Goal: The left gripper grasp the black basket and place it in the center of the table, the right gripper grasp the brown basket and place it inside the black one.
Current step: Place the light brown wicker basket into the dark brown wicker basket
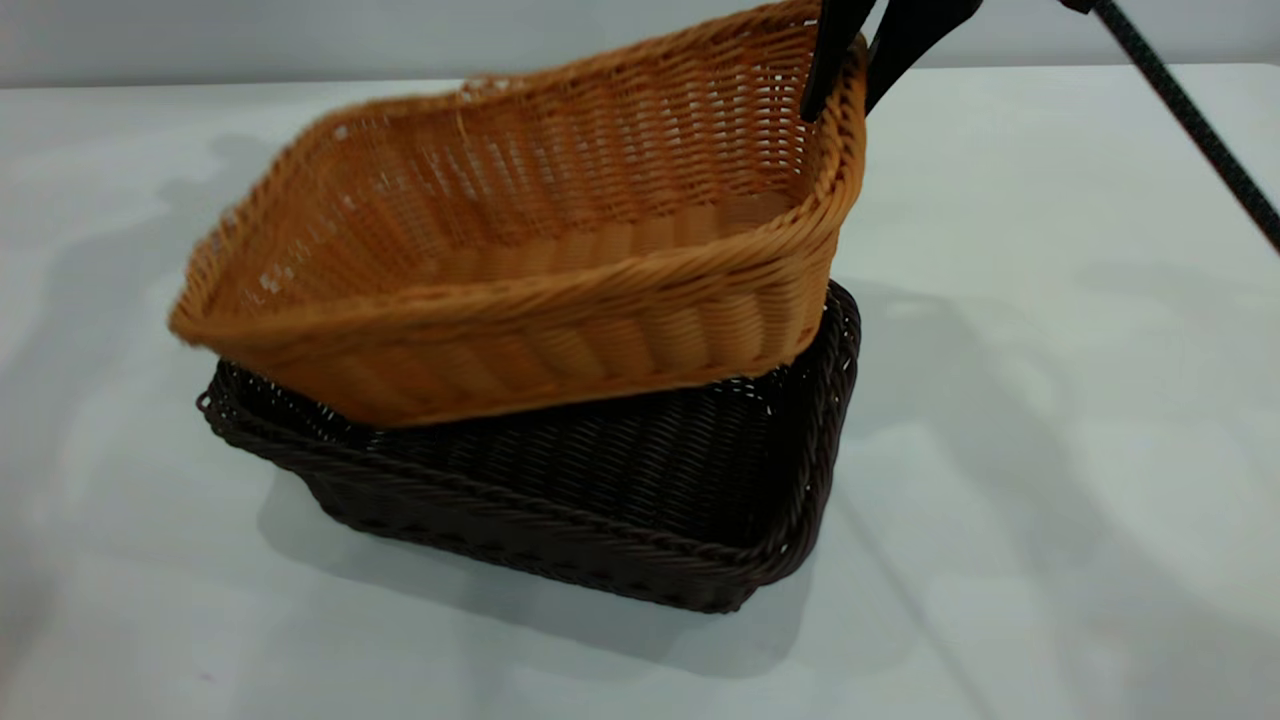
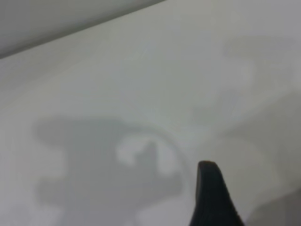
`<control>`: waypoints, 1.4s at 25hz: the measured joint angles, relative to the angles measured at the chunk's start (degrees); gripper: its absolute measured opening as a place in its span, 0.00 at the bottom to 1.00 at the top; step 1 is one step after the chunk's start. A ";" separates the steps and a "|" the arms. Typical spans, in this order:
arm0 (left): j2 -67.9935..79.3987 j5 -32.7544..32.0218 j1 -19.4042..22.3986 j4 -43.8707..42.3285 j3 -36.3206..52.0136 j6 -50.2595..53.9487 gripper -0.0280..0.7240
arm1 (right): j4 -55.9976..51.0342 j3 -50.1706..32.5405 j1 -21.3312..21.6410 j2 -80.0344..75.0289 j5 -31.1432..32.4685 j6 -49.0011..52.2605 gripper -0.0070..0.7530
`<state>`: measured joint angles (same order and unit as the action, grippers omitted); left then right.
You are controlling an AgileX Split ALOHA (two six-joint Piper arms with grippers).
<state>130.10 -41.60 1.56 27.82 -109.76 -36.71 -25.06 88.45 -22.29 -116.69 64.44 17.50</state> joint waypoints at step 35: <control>0.00 0.00 0.00 1.35 0.00 -2.18 0.56 | -2.27 -4.65 -1.70 -3.59 -12.39 10.24 0.10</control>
<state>130.10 -41.61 1.56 29.18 -109.76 -38.89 -27.33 83.80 -23.99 -120.28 52.05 27.74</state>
